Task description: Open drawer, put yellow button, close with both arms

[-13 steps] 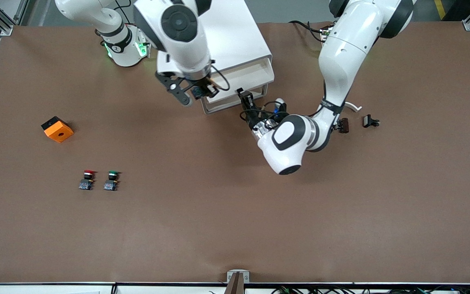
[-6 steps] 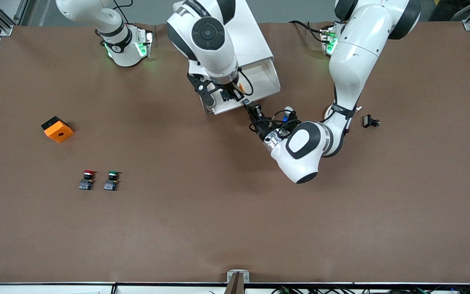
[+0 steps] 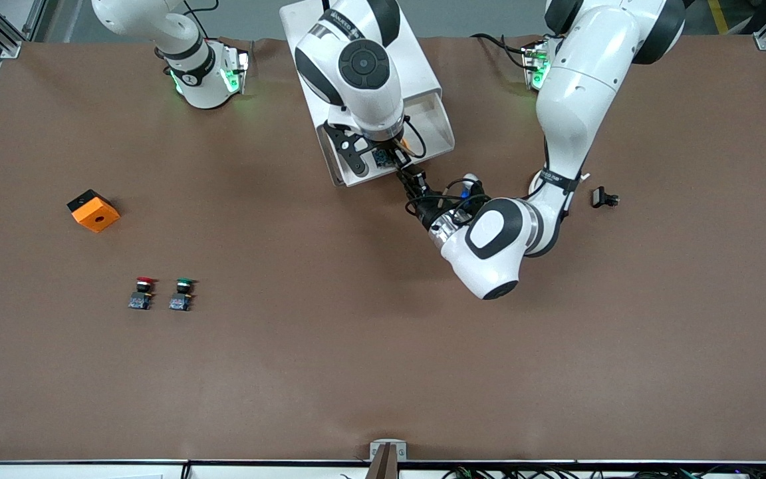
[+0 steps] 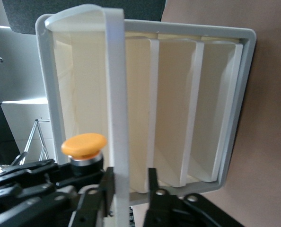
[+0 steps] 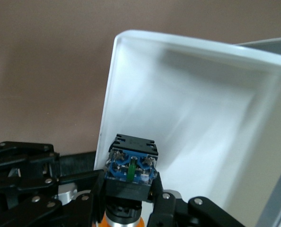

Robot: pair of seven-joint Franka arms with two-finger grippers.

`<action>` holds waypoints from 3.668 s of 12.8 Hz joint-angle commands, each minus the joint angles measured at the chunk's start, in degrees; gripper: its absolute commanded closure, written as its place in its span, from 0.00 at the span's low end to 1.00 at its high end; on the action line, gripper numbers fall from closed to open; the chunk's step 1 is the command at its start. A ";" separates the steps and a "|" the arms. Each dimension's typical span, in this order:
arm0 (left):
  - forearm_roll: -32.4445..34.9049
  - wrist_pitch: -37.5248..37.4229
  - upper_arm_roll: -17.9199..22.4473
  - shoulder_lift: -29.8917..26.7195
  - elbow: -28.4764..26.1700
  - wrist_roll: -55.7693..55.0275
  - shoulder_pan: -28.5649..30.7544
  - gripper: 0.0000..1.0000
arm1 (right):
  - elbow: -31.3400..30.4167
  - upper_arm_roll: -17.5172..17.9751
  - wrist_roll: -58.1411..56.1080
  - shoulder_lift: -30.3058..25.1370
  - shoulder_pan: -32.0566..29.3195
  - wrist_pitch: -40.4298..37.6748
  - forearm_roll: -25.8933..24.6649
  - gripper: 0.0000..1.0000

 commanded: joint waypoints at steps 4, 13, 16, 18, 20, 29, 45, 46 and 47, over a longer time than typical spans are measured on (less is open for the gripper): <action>0.75 0.11 1.72 -1.08 1.65 0.18 2.44 0.00 | 0.10 -0.62 0.77 0.29 1.32 0.06 1.31 0.50; 11.27 0.11 1.46 -3.98 3.50 8.94 9.40 0.16 | 3.95 -1.06 0.51 -3.03 0.71 -3.52 1.40 0.00; 21.10 0.55 1.19 -4.25 3.32 19.37 4.32 0.67 | 12.11 -1.06 -0.72 -3.31 -3.76 -16.07 1.40 0.00; 28.32 2.29 1.19 -5.74 3.15 27.57 1.32 0.73 | 14.07 -1.15 -6.57 -6.10 -6.57 -21.97 1.32 0.00; 33.42 7.02 1.19 -6.62 3.06 30.84 -0.79 0.93 | 13.81 -1.15 -16.57 -9.89 -10.35 -27.33 0.97 0.00; 50.83 24.79 -4.59 -13.73 -1.15 43.58 -7.22 1.00 | 4.32 -1.24 -65.80 -23.34 -30.56 -33.51 -7.03 0.00; 59.02 26.39 -17.97 -16.20 -5.73 62.39 -10.29 0.00 | 0.80 -1.24 -103.73 -23.70 -49.22 -25.34 -13.27 0.00; 59.02 26.39 -18.06 -16.03 -5.64 62.75 -11.17 0.00 | 0.89 -1.24 -103.99 -23.70 -49.22 -25.25 -13.54 0.00; 59.02 26.39 -18.06 -15.94 -5.64 62.84 -11.96 0.00 | 0.89 -1.24 -105.30 -23.70 -49.22 -24.82 -13.80 0.00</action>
